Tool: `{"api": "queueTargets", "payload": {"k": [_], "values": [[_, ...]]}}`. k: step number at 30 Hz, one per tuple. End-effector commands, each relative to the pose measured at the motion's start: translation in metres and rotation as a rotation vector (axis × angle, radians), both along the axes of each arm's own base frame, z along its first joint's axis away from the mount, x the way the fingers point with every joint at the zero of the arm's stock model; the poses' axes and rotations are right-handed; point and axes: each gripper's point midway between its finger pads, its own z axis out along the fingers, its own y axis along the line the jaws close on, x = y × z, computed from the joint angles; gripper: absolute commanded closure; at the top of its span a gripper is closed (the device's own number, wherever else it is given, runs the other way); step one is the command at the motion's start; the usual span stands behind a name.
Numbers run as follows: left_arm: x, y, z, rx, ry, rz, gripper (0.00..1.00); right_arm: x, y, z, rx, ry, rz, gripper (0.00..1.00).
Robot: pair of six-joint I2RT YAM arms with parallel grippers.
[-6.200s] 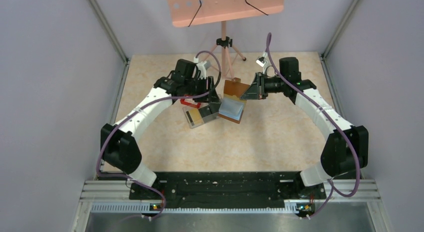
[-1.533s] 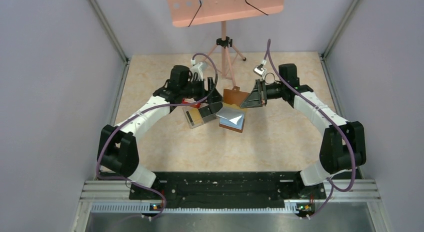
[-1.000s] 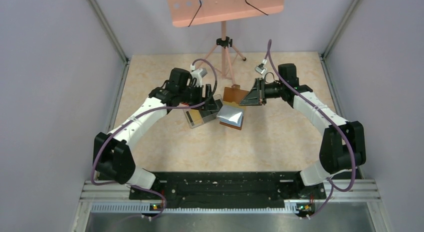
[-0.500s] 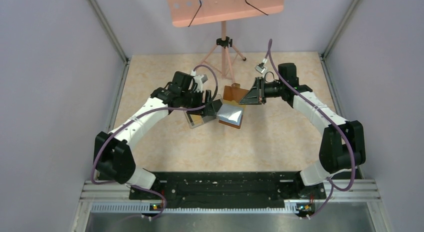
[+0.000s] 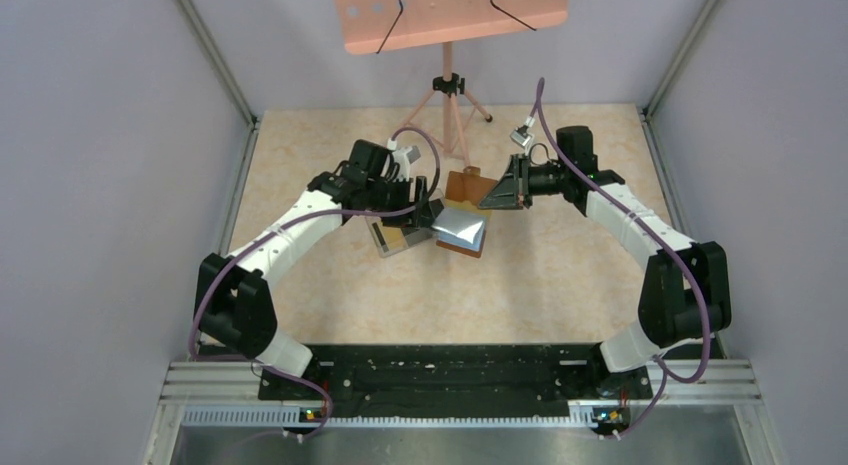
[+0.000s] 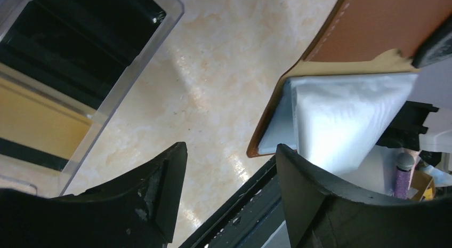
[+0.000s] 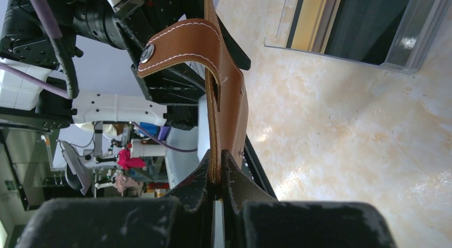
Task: Put the credit cards into the card holder
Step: Turn over the card slot in the card holder.
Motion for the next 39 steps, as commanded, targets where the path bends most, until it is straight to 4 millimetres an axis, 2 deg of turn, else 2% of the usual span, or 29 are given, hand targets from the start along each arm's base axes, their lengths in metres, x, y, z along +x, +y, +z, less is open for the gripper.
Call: {"api": "queueTargets", "payload": {"k": [1,6,12,21,24,28,33,37,39], "values": [[0.003,-0.025,0.045,-0.18,-0.101,-0.074,0.33,0.003,0.004,0.012,0.027,-0.057,0.02,1.0],[0.005,-0.032,0.056,-0.248,-0.141,-0.083,0.33,0.0,0.005,0.013,0.041,-0.056,0.044,1.0],[0.009,-0.042,0.065,-0.333,-0.173,-0.099,0.27,-0.01,0.006,0.022,0.086,-0.072,0.1,1.0],[0.012,-0.058,0.097,-0.537,-0.245,-0.178,0.25,-0.03,0.008,0.039,0.188,-0.103,0.165,1.0],[0.009,-0.062,0.111,-0.628,-0.239,-0.202,0.28,-0.034,0.01,0.039,0.202,-0.097,0.18,1.0],[0.003,-0.066,0.119,-0.689,-0.204,-0.257,0.37,-0.031,0.011,0.041,0.201,-0.107,0.17,1.0],[0.002,-0.065,0.114,-0.663,-0.188,-0.259,0.47,-0.027,0.012,0.046,0.208,-0.12,0.154,1.0],[0.007,-0.062,0.111,-0.626,-0.187,-0.232,0.75,-0.025,0.013,0.047,0.206,-0.122,0.14,1.0],[0.009,-0.058,0.108,-0.602,-0.174,-0.213,0.87,-0.018,0.01,0.047,0.183,-0.136,0.106,0.85]]}}
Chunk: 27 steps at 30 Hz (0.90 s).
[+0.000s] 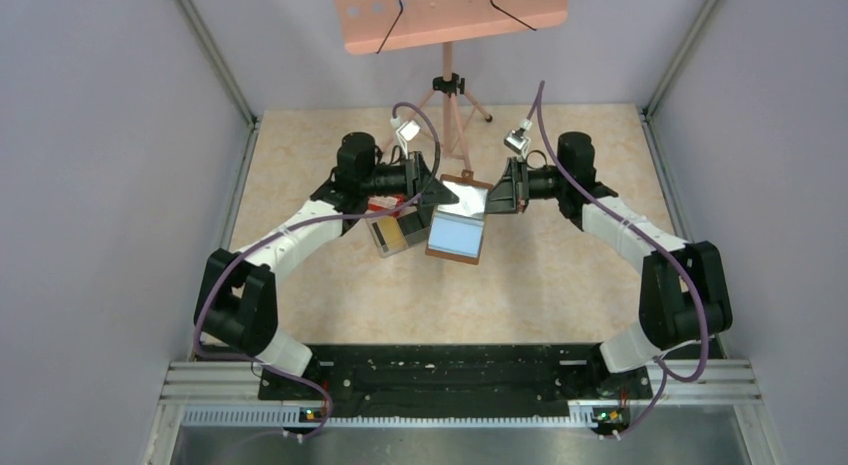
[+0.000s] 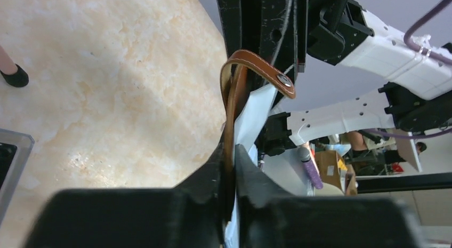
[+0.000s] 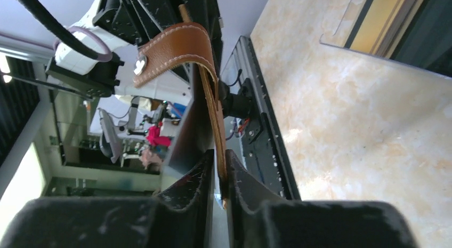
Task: Put the credit cards into the card holder
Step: Turn over the card slot in the card holder, then place the card holder at the center of the board.
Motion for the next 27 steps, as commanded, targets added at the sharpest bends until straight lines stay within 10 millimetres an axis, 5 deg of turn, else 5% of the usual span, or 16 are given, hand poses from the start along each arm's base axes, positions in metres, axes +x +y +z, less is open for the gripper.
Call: {"api": "queueTargets", "payload": {"k": [1,6,12,24,26,27], "values": [[0.003,0.005,0.013,0.026,-0.038,0.003,0.94,0.009,-0.003,0.027,-0.005,-0.143,-0.061,0.74],[0.002,0.015,0.0,0.146,-0.018,0.015,1.0,0.028,-0.017,0.03,-0.111,-0.24,-0.165,0.33],[-0.013,0.021,-0.012,0.241,0.031,-0.061,1.0,0.028,-0.019,0.033,-0.136,-0.305,-0.145,0.17],[-0.046,0.009,-0.006,0.206,0.044,-0.256,1.0,-0.014,0.024,0.006,-0.158,-0.31,0.101,0.15],[-0.047,0.007,-0.002,0.2,0.037,-0.264,1.0,-0.021,0.029,0.002,-0.148,-0.296,0.143,0.2],[-0.045,0.007,0.0,0.204,0.021,-0.253,1.0,-0.029,0.033,-0.001,-0.128,-0.271,0.185,0.36]]}}
